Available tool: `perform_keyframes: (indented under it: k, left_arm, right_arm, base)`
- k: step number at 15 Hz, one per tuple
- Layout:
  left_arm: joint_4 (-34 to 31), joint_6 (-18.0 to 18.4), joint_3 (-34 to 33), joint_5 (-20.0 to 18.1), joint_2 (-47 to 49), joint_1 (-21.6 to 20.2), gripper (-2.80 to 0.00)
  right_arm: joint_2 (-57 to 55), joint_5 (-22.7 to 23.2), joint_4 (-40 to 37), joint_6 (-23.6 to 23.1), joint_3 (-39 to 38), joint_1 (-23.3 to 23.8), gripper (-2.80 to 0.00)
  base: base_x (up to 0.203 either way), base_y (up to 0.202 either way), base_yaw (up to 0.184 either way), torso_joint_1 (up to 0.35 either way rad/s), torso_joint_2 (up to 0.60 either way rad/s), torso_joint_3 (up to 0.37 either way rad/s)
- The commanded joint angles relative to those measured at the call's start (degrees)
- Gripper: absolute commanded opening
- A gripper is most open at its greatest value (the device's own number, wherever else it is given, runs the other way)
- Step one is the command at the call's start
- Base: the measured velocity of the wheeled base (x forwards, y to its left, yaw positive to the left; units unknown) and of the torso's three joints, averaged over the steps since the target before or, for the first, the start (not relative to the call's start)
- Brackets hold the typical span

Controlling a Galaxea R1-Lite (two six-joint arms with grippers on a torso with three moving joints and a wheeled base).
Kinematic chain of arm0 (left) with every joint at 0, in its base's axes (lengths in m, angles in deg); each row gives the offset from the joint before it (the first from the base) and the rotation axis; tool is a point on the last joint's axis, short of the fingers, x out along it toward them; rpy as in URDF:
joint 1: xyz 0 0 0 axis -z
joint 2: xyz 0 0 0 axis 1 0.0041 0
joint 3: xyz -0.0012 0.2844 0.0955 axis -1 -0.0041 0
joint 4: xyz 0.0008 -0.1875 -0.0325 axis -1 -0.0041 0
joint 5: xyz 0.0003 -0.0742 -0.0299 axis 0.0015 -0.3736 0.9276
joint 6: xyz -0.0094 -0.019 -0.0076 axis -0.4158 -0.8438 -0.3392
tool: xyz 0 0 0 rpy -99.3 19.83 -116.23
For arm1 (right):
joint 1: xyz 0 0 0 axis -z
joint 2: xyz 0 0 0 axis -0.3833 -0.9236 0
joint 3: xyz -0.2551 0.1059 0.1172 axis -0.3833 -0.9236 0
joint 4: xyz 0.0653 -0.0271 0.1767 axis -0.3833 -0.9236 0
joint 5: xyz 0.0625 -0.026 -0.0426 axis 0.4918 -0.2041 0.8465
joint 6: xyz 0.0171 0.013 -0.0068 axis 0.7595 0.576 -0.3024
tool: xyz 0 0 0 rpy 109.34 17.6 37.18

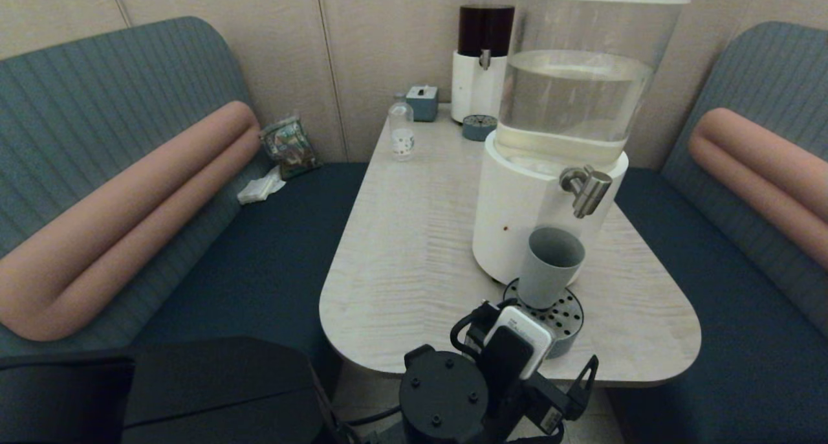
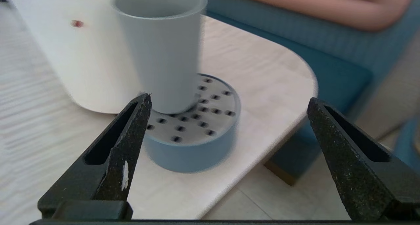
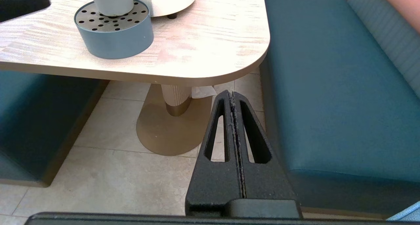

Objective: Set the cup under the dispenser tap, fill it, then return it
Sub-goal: Place the cup next to the water dispenser

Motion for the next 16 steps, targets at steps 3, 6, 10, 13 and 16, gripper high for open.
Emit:
perform_keyframes:
  k: [3,6,10,13,16]
  left_arm:
    - [-1.07,0.57,2.58,0.78,0.93,-0.70,0.00]
    - [-2.25,1.35,5.29,0.91,2.04,-1.27,0.00]
    - [-5.00,1.48,8.81,0.91,2.31,-2.31,0.00]
    - [-5.79,2.71,11.05,0.91,2.92,-3.03,0.00]
    - [-6.21,3.02,12.98,1.70,4.06,-3.09,0.00]
  right_arm:
    - [0.04,-0.02,-0.01,-0.01,0.00,-0.02,-2.80]
    - [0.04,-0.02,-0.01,-0.01,0.00,-0.02,-2.80]
    - [0.04,-0.02,-0.01,-0.01,0.00,-0.02,-2.80]
    - [0.04,-0.02,-0.01,-0.01,0.00,-0.02,-2.80]
    - [0.04,-0.02,-0.01,-0.01,0.00,-0.02,-2.80]
  base:
    - [0.000,0.000,0.000,0.000,0.00,0.000]
    - [0.000,0.000,0.000,0.000,0.00,0.000]
    - [0.000,0.000,0.000,0.000,0.00,0.000]
    - [0.000,0.000,0.000,0.000,0.00,0.000]
    - [0.000,0.000,0.000,0.000,0.00,0.000]
